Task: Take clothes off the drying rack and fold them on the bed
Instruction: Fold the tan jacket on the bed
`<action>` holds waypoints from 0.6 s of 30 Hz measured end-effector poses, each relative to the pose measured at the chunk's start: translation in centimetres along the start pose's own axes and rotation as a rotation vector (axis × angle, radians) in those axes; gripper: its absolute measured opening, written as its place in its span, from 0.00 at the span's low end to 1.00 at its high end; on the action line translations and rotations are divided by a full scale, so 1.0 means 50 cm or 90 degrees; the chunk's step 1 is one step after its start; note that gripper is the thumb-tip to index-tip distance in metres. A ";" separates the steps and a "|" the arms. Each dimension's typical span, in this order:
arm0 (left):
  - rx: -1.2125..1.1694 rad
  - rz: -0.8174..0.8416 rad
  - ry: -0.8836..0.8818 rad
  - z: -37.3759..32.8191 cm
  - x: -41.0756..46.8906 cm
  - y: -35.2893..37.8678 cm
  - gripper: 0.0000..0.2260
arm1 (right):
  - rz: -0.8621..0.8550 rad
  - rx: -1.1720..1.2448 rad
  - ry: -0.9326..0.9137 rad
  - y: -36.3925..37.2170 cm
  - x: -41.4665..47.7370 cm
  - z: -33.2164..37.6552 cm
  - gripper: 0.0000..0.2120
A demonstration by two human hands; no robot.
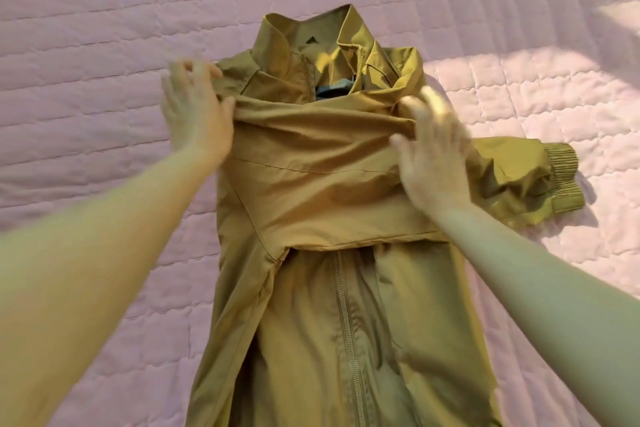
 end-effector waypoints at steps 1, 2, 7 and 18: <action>-0.055 -0.022 0.069 -0.023 -0.050 0.011 0.14 | 0.017 0.008 -0.134 0.005 -0.024 0.037 0.23; -0.108 0.000 0.151 -0.046 -0.104 0.027 0.14 | 0.058 -0.014 -0.259 0.020 -0.056 0.067 0.23; 0.072 0.370 0.221 -0.039 -0.264 0.142 0.38 | 0.295 -0.158 -0.147 0.111 -0.127 0.006 0.31; 0.101 0.341 0.023 -0.044 -0.181 0.108 0.50 | 0.131 0.175 0.357 0.032 -0.128 -0.217 0.25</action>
Point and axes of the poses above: each hand's wrist, its own x-axis towards the middle knuckle, its own y-axis out of the palm, z = x × y, the point moved 4 cm from there along x, towards the middle knuckle, and after that the axes turned 9 degrees about -x, right-handed, at the moved point
